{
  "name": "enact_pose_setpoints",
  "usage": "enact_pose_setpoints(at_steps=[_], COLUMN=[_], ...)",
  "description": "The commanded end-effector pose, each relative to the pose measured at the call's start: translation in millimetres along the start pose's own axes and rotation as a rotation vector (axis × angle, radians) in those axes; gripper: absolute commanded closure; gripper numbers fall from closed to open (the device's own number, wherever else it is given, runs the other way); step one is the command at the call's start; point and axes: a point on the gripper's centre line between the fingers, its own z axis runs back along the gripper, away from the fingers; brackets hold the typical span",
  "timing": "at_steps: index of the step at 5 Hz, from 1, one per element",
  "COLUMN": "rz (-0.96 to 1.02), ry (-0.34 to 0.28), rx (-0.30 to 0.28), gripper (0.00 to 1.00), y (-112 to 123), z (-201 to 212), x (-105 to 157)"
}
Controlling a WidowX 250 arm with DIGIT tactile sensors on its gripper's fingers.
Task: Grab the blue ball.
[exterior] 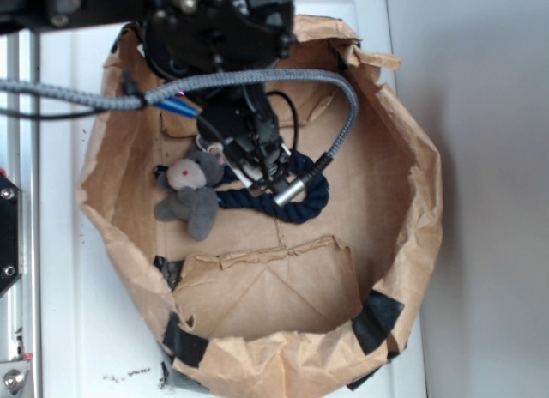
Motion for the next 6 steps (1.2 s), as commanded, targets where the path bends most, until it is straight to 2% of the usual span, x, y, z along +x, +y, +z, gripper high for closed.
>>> enact_pose_setpoints(at_steps=[1, 2, 3, 4, 6], rz=[0.312, 0.452, 0.493, 0.527, 0.734], ry=[-0.052, -0.098, -0.129, -0.139, -0.206], rx=[-0.006, -0.035, -0.029, 0.025, 0.389], gripper=[0.00, 0.00, 0.00, 0.00, 0.00], y=[-22, -33, -38, -29, 11], z=[-28, -51, -70, -75, -82], x=[28, 28, 33, 39, 33])
